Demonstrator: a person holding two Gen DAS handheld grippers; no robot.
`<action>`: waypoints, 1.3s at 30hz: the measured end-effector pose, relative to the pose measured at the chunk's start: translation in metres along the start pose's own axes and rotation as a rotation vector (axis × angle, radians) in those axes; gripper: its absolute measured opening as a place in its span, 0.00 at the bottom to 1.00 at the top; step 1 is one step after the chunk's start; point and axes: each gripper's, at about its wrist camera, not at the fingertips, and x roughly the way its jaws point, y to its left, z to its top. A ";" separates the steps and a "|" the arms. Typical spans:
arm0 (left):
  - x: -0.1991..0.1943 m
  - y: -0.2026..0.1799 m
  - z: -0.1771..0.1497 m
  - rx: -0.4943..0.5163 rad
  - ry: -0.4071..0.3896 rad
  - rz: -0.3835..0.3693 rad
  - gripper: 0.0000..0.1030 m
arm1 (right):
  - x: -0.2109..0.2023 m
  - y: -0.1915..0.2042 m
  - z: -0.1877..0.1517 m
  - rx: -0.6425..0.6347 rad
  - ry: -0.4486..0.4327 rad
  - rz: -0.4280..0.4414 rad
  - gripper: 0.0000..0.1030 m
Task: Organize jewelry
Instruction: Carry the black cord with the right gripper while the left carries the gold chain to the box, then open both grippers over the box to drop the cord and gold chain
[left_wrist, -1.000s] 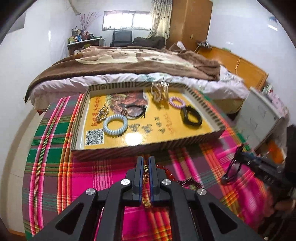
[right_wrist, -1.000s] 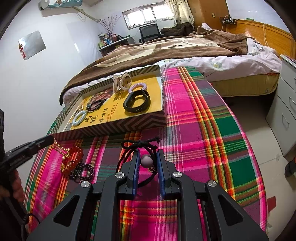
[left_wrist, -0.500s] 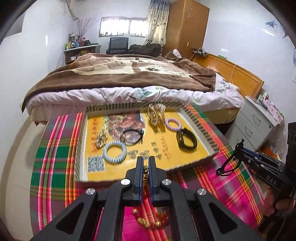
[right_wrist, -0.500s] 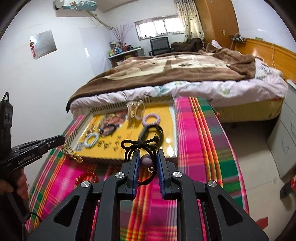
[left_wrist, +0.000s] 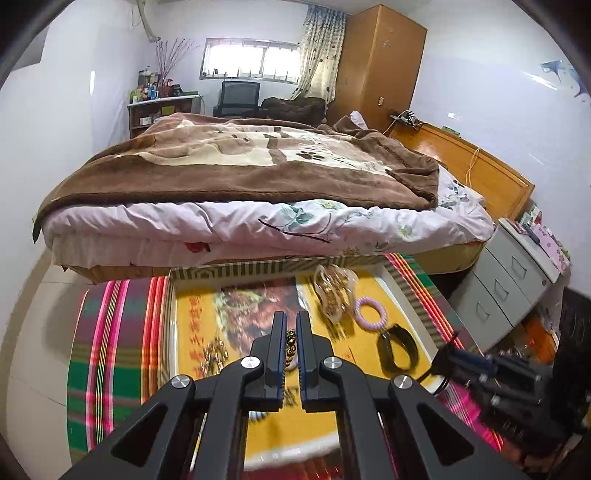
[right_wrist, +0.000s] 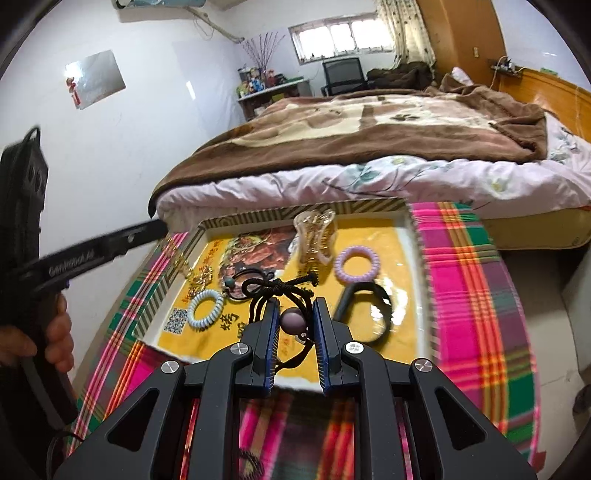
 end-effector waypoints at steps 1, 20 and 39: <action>0.008 0.002 0.004 0.002 0.003 0.000 0.05 | 0.008 0.002 0.001 0.000 0.013 0.007 0.18; 0.122 0.024 0.017 0.024 0.135 0.073 0.05 | 0.079 0.010 -0.001 -0.105 0.119 -0.129 0.18; 0.131 0.025 0.006 0.012 0.155 0.106 0.39 | 0.083 0.008 0.002 -0.108 0.118 -0.143 0.40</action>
